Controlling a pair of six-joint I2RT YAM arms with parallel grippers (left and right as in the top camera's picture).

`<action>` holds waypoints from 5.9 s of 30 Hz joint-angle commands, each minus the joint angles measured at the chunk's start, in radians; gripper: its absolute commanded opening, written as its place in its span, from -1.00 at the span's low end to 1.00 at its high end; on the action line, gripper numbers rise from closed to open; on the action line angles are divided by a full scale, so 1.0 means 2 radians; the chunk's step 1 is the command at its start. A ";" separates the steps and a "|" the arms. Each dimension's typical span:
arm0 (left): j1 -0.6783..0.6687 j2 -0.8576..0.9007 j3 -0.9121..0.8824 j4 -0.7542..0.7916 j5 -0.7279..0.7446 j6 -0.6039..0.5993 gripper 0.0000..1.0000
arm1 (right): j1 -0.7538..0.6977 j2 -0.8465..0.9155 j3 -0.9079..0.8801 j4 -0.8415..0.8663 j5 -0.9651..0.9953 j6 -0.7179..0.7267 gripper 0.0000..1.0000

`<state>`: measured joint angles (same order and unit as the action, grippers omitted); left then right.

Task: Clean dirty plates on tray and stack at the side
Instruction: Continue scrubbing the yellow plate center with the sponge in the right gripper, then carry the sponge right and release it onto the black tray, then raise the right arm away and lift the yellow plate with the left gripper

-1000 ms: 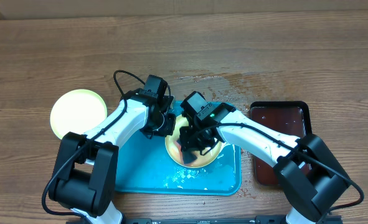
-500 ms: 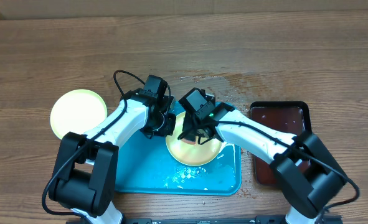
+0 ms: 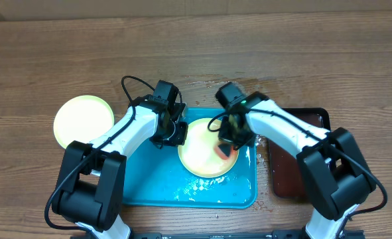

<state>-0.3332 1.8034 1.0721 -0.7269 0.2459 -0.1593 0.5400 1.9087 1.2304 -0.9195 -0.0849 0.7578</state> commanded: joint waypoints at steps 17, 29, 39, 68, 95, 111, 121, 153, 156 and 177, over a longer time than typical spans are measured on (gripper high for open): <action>0.003 0.008 -0.004 -0.003 -0.008 -0.006 -0.92 | 0.071 0.016 -0.006 0.021 -0.130 -0.281 -0.92; 0.003 0.008 -0.004 -0.004 -0.007 -0.006 -0.91 | 0.098 0.016 -0.006 0.083 -0.193 -0.220 -0.92; 0.003 0.008 -0.004 -0.015 -0.008 -0.006 -0.91 | 0.066 0.017 -0.006 0.182 -0.086 -0.021 -0.92; 0.004 0.008 -0.004 -0.010 -0.007 -0.012 -0.91 | 0.014 0.017 -0.007 0.002 -0.110 -0.240 -0.92; 0.010 0.008 -0.004 -0.014 -0.004 -0.012 -0.91 | 0.046 0.010 0.037 0.004 -0.039 -0.210 -0.92; 0.010 0.008 -0.004 -0.016 -0.004 -0.010 -0.92 | 0.010 -0.018 0.240 -0.230 0.087 -0.128 -0.92; 0.010 0.008 -0.004 -0.018 -0.004 -0.001 -0.92 | -0.098 -0.018 0.240 -0.351 0.169 -0.052 -0.92; 0.009 0.008 -0.004 -0.017 -0.002 0.001 -0.92 | -0.215 -0.020 0.110 -0.249 0.117 -0.105 0.82; 0.010 0.008 -0.004 -0.012 0.005 0.001 -0.92 | -0.215 -0.026 0.179 -0.273 0.116 -0.114 0.83; 0.010 0.008 -0.004 -0.006 0.033 0.024 0.74 | -0.214 -0.051 0.636 -0.387 -0.028 -0.187 0.95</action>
<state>-0.3199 1.8034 1.0683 -0.7361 0.2970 -0.1242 0.1127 1.8351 2.4588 -1.6955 -0.0628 0.4046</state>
